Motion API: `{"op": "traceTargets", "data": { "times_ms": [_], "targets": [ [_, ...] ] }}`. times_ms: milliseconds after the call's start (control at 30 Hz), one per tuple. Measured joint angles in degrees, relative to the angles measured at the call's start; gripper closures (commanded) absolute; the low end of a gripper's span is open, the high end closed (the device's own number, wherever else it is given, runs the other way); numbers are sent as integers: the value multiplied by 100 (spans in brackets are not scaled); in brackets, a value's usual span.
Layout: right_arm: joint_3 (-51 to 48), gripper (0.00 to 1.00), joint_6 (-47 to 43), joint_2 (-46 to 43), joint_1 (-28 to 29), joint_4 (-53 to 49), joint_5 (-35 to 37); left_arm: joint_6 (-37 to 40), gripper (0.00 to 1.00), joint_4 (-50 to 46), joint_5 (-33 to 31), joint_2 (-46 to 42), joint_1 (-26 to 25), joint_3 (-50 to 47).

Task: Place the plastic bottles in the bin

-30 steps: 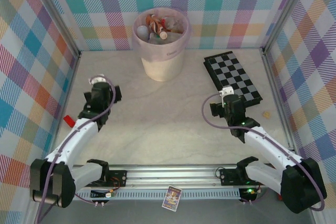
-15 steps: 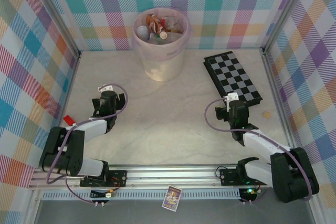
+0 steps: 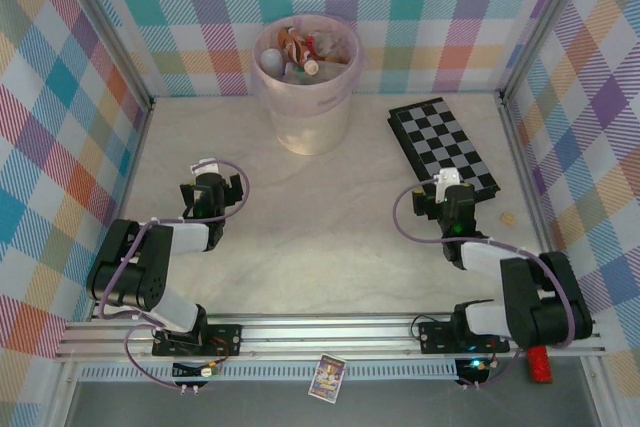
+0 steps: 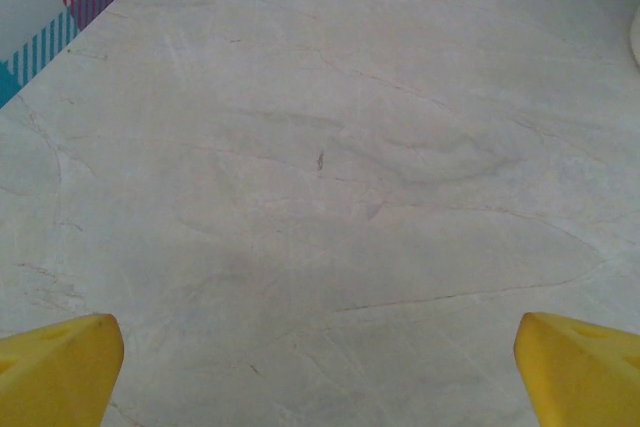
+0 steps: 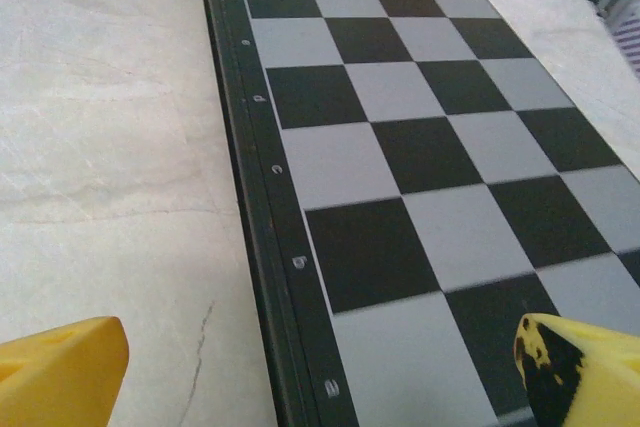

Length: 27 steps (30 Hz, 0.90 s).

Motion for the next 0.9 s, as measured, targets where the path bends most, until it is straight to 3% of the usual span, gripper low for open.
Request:
{"op": "traceTargets", "data": {
  "times_ms": [367, 467, 900],
  "targets": [
    [321, 1, 229, 595, -168, 518, -658, 22, 0, 240, 308, 9, 59, -101],
    [103, 1, 389, 839, -415, 1224, -846, 46, 0, 667, 391, 162, 85, -356],
    [118, 1, 765, 988, -634, 1270, -1080, 48, 0, 811, 612, 282, 142, -426]
  ]
}}
